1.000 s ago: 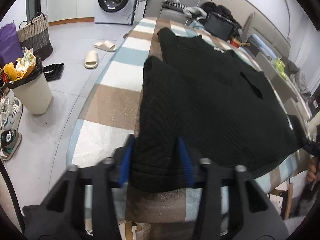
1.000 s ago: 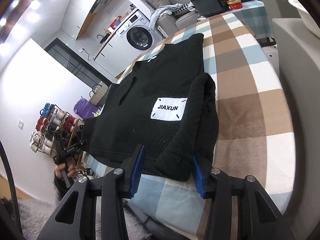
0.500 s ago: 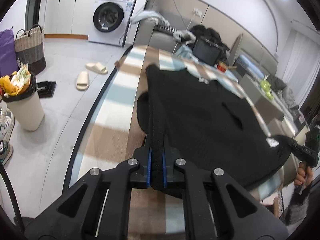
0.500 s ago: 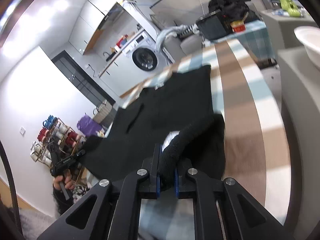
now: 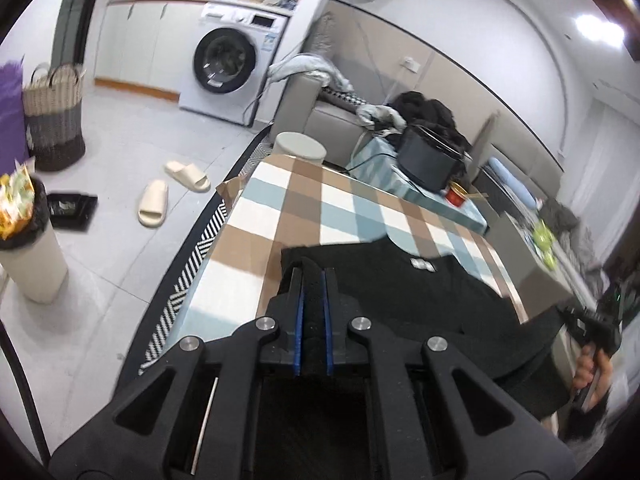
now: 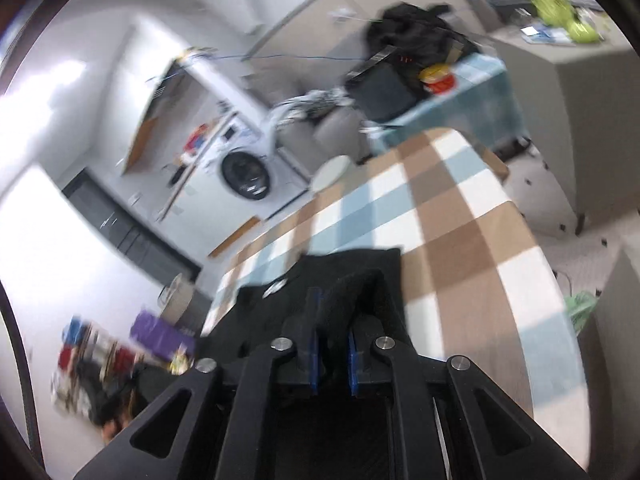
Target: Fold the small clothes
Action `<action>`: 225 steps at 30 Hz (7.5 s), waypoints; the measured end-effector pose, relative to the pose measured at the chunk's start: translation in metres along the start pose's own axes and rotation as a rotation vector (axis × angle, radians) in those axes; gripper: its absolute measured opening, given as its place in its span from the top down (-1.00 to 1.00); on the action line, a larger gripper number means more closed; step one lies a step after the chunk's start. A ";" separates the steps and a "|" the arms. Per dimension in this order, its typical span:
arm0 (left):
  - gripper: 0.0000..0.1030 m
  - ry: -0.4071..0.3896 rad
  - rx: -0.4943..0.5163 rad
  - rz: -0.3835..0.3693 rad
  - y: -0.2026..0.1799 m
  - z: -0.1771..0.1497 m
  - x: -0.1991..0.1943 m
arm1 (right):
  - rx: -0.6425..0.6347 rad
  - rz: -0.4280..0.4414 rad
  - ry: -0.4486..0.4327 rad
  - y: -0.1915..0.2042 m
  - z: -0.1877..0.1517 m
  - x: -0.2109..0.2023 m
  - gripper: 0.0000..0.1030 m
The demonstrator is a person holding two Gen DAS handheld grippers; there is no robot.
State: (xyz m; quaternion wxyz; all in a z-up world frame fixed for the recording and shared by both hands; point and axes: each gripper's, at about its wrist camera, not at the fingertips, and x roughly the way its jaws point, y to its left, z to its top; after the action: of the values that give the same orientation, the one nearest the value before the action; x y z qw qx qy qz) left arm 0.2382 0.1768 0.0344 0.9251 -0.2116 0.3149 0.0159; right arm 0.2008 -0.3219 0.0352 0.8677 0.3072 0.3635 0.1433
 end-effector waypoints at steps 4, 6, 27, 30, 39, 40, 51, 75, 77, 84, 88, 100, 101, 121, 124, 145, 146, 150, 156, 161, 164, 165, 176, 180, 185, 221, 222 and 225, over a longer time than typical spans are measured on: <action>0.16 0.077 -0.081 0.076 0.020 0.005 0.036 | 0.023 -0.106 0.044 -0.012 0.015 0.027 0.50; -0.06 0.078 -0.082 0.070 0.028 -0.002 0.039 | -0.008 -0.105 0.062 -0.013 0.012 0.025 0.16; -0.27 0.221 0.096 0.286 0.046 -0.055 0.045 | -0.348 -0.382 0.269 -0.013 -0.016 0.059 0.09; -0.27 0.234 0.134 0.297 0.043 -0.056 0.047 | -0.349 -0.332 0.266 -0.001 -0.007 0.080 0.09; -0.27 0.255 0.114 0.321 0.055 -0.053 0.038 | -0.158 -0.309 0.224 -0.016 0.028 0.099 0.09; -0.27 0.260 0.109 0.325 0.058 -0.055 0.036 | -0.162 -0.314 0.229 -0.017 0.027 0.099 0.08; -0.27 0.318 0.261 0.317 0.035 -0.070 0.057 | -0.129 -0.307 0.258 -0.021 0.033 0.129 0.08; -0.37 0.126 0.104 0.205 0.043 -0.008 0.042 | -0.115 -0.371 0.240 -0.038 0.033 0.112 -0.01; -0.39 0.105 0.078 0.176 0.043 -0.003 0.035 | -0.112 -0.370 0.241 -0.039 0.033 0.111 -0.01; -0.41 0.029 0.089 0.192 0.028 0.028 0.037 | -0.115 -0.369 0.241 -0.038 0.029 0.108 -0.01; -0.43 0.042 0.129 0.178 0.019 0.031 0.048 | -0.126 -0.353 0.228 -0.035 0.027 0.102 -0.01; 0.05 0.192 0.210 0.106 0.011 -0.001 0.119 | -0.236 -0.221 0.279 -0.015 0.010 0.101 -0.01; 0.28 0.197 0.216 0.103 0.010 -0.001 0.122 | -0.237 -0.215 0.281 -0.015 0.010 0.102 -0.01; 0.92 0.077 0.163 0.080 0.006 0.029 0.101 | -0.288 -0.114 0.011 0.017 0.031 0.064 0.90; 0.92 0.042 0.161 0.083 -0.001 0.047 0.103 | -0.281 -0.140 -0.042 0.023 0.042 0.062 0.91; -0.13 0.214 0.081 0.243 0.025 -0.013 0.078 | -0.154 -0.253 0.314 -0.032 -0.038 0.037 0.19; -0.13 0.217 0.076 0.232 0.024 -0.022 0.067 | -0.163 -0.250 0.318 -0.030 -0.051 0.028 0.19; -0.13 0.200 0.112 0.222 0.018 -0.054 0.037 | -0.150 -0.215 0.287 -0.029 -0.082 -0.001 0.18; -0.13 0.188 0.140 0.229 0.014 -0.098 0.004 | -0.180 -0.182 0.255 -0.023 -0.111 -0.020 0.18; -0.13 0.157 0.139 0.216 0.012 -0.117 -0.021 | -0.288 -0.219 0.243 -0.004 -0.134 -0.022 0.21; -0.13 0.131 0.147 0.207 0.005 -0.123 -0.038 | -0.327 -0.239 0.250 0.003 -0.150 -0.029 0.30; -0.13 0.124 0.151 0.202 0.003 -0.125 -0.045 | -0.339 -0.242 0.254 0.005 -0.153 -0.031 0.30; -0.19 0.110 0.176 0.118 -0.039 -0.142 -0.081 | -0.475 -0.290 0.134 0.054 -0.169 -0.069 0.19; -0.19 0.136 0.226 0.061 -0.075 -0.154 -0.075 | -0.530 -0.245 0.151 0.085 -0.173 -0.053 -0.08; -0.41 0.194 0.349 -0.002 -0.128 -0.172 -0.057 | -0.587 -0.186 0.227 0.113 -0.182 -0.014 -0.52; -0.57 0.284 0.519 0.032 -0.144 -0.218 -0.021 | -0.707 -0.344 0.300 0.108 -0.191 0.025 -0.54; -0.57 0.284 0.520 0.031 -0.144 -0.218 -0.021 | -0.701 -0.338 0.306 0.111 -0.189 0.032 -0.54; -0.59 0.286 0.519 0.029 -0.143 -0.217 -0.020 | -0.690 -0.322 0.328 0.122 -0.185 0.061 -0.54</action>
State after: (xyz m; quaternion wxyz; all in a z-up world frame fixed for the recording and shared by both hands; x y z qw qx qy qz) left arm 0.1203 -0.0387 -0.0539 0.8941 0.0365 0.4387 -0.0821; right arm 0.1073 -0.1202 -0.0210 0.8617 -0.0897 0.4710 0.1663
